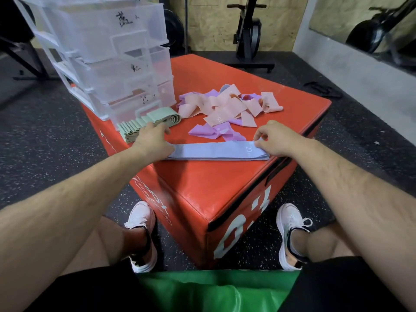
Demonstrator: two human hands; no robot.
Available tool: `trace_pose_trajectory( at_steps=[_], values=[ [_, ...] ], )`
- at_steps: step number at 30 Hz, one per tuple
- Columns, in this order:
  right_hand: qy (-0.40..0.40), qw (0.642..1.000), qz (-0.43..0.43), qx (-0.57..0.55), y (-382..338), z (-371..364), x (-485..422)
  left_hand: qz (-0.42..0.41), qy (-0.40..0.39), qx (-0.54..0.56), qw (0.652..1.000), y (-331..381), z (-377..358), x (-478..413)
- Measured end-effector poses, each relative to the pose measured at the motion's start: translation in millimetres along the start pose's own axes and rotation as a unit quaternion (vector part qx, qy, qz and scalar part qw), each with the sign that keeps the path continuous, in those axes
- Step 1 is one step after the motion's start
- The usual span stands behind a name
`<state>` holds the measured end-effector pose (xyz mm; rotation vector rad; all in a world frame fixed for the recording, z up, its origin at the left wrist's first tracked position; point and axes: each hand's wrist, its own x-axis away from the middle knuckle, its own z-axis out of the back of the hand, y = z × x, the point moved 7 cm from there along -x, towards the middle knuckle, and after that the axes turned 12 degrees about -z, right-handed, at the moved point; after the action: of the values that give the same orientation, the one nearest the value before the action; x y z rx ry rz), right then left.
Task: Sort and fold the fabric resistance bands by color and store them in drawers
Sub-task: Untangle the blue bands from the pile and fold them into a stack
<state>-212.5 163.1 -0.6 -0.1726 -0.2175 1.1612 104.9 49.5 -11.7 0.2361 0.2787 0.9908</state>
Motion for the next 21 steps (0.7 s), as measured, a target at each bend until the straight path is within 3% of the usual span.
trace_pose_trajectory(
  at_steps=[4, 8, 16, 21],
  values=[
    [-0.035, 0.997, 0.058, 0.023, -13.1, -3.0, 5.2, -0.116, 0.005, -0.031, 0.993, 29.7, -5.7, 0.0],
    [-0.094, 0.992, 0.061, 0.054, -14.8, -13.6, 9.3, -0.208, -0.078, -0.007, 0.975, 63.0, -28.0, 5.0],
    [-0.11, 0.993, 0.034, 0.041, -4.7, -14.3, 5.5, -0.212, -0.116, -0.01, 0.97, 78.7, -40.9, -7.8],
    [-0.045, 0.998, 0.039, -0.023, -19.5, -3.3, -7.2, -0.215, -0.119, -0.007, 0.969, 92.3, -40.6, -14.3]
  ],
)
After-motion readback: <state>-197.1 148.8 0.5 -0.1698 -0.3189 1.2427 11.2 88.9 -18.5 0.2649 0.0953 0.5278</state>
